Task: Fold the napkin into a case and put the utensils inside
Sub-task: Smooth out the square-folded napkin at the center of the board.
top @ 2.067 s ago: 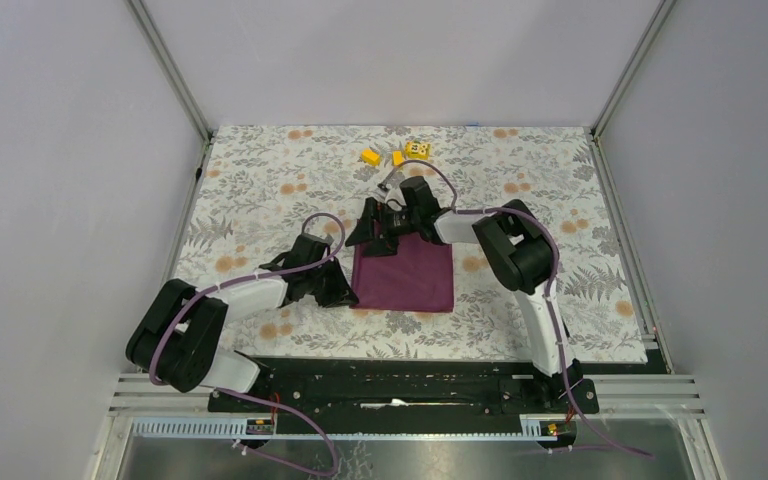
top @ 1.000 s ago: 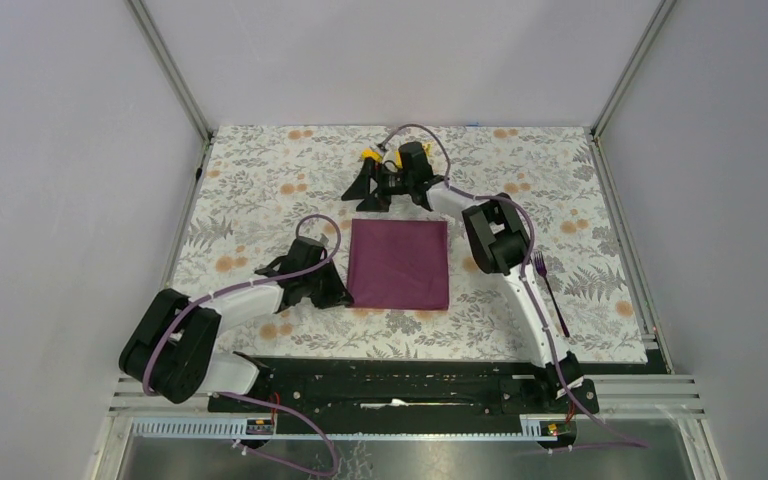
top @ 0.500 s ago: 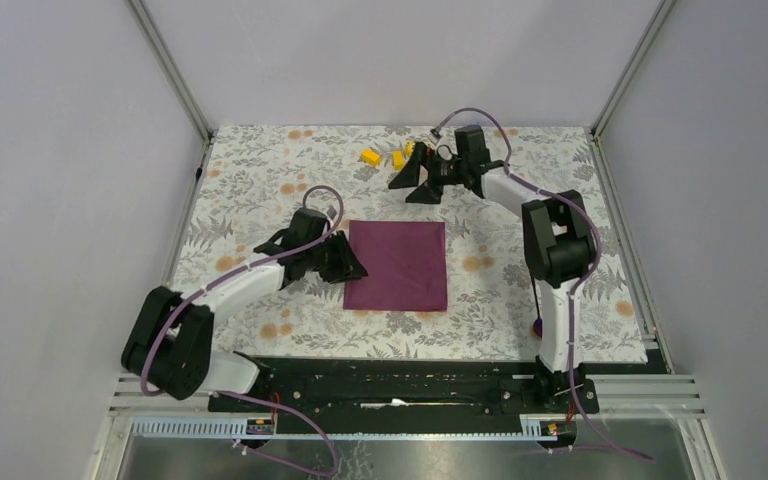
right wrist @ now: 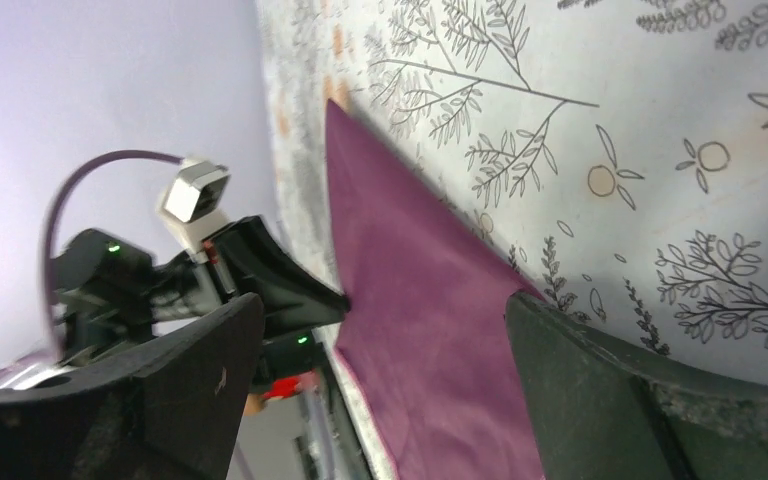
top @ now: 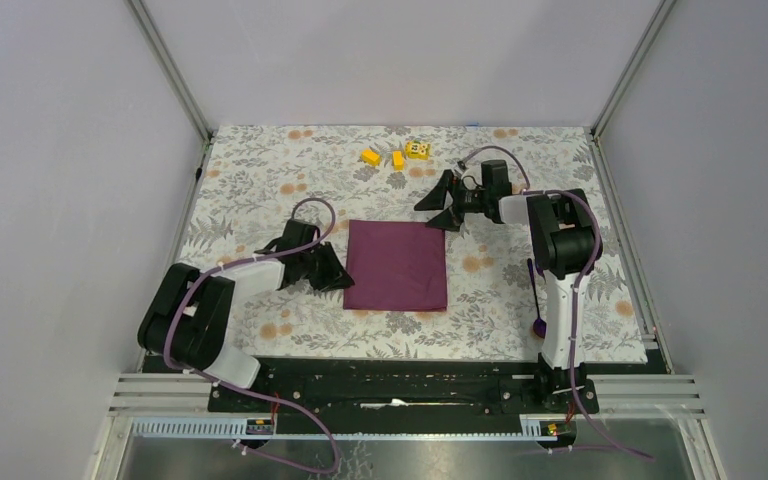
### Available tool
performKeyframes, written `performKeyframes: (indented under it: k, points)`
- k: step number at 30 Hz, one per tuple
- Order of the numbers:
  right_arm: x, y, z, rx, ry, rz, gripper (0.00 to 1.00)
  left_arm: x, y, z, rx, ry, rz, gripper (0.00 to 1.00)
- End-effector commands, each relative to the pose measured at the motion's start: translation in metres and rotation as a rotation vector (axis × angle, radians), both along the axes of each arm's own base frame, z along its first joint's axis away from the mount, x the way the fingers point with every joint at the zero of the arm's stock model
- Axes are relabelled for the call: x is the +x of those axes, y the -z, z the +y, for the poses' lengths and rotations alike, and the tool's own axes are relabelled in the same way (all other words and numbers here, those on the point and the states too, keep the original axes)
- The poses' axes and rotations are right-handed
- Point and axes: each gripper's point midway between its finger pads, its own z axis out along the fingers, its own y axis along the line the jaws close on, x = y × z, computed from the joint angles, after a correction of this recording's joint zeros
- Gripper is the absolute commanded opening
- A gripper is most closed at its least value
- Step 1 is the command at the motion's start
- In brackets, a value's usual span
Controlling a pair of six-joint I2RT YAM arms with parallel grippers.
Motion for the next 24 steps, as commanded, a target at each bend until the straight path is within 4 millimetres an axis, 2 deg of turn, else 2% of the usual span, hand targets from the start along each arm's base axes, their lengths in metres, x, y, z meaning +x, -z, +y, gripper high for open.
performKeyframes:
  k: [1, 4, 6, 14, 18, 20, 22, 24]
  points:
    - [0.013, 0.023, -0.011, 0.010, 0.011, -0.030, 0.98, -0.013, 0.016, 0.015, 0.050, -0.029, 0.014, 0.24]
    - [0.017, 0.042, -0.021, -0.025, 0.037, -0.001, 0.98, -0.020, 0.023, 0.022, 0.065, -0.048, 0.035, 0.23]
    - [0.021, 0.049, -0.029, -0.061, 0.050, 0.004, 0.98, -0.024, 0.025, 0.027, 0.079, -0.058, 0.042, 0.22]
    - [0.052, 0.033, -0.053, -0.181, 0.064, -0.042, 0.98, -0.028, 0.021, 0.037, 0.132, -0.051, 0.022, 0.21]
    - [0.066, 0.005, -0.061, -0.270, 0.088, -0.051, 0.98, -0.019, -0.006, 0.022, 0.059, -0.002, -0.021, 0.25]
    - [0.065, -0.025, -0.065, -0.307, 0.111, -0.091, 0.98, -0.014, -0.025, 0.016, 0.023, 0.008, -0.053, 0.32]
    - [0.056, -0.046, -0.068, -0.360, 0.134, -0.124, 0.99, -0.009, -0.044, 0.013, 0.002, 0.014, -0.092, 0.39]
    - [0.042, -0.056, -0.070, -0.403, 0.160, -0.120, 0.99, -0.005, -0.059, 0.014, 0.008, 0.019, -0.125, 0.44]
